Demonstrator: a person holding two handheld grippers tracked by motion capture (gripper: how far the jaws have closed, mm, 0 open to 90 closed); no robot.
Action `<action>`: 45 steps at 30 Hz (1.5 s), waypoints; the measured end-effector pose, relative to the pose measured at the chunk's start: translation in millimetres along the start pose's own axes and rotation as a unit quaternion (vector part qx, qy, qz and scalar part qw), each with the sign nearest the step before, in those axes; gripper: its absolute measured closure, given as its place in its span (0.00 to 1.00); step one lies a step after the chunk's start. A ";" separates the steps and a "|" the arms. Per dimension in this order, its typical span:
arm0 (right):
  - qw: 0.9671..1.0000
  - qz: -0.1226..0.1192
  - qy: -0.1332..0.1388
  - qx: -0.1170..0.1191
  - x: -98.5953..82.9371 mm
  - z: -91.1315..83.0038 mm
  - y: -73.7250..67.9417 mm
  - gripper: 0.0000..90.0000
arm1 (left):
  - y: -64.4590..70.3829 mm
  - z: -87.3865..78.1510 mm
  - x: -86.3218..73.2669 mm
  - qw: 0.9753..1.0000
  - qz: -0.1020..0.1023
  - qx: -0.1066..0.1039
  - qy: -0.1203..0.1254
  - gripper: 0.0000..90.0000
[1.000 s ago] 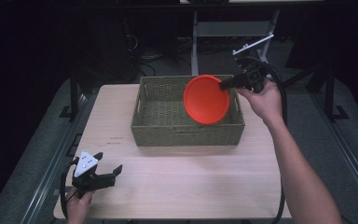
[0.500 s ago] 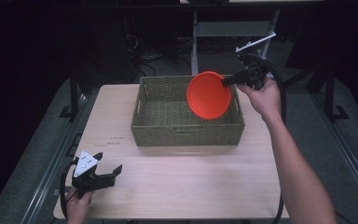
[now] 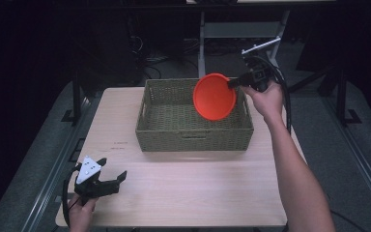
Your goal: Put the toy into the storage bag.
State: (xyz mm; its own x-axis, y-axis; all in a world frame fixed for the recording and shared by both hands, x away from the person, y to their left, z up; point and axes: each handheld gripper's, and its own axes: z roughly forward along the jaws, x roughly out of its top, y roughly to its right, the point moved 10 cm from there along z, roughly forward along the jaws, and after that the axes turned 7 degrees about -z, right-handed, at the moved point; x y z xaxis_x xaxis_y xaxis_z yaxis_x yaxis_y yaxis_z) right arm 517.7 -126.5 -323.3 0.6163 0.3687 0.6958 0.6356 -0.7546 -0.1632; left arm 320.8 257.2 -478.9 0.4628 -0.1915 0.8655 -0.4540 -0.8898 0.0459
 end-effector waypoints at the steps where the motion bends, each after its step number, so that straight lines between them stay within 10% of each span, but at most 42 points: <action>1: 1.000 0.000 0.000 0.000 0.0 0.0 0.0 0.91 | 0.0 0.0 0.0 1.000 0.000 0.000 0.000 0.14; 45: 0.997 0.041 -0.061 0.013 -35.6 81.2 7.3 0.91 | -1.2 -1.1 0.8 1.000 -0.004 0.000 0.002 0.14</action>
State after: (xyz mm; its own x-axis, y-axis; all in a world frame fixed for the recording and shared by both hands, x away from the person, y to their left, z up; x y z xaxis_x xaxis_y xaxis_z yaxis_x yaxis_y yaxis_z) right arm 538.1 -101.1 -406.1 0.7184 0.3709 0.5886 0.5911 -0.7714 -0.2354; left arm 320.8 258.5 -477.7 0.4627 -0.1829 0.8674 -0.4511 -0.8909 0.0528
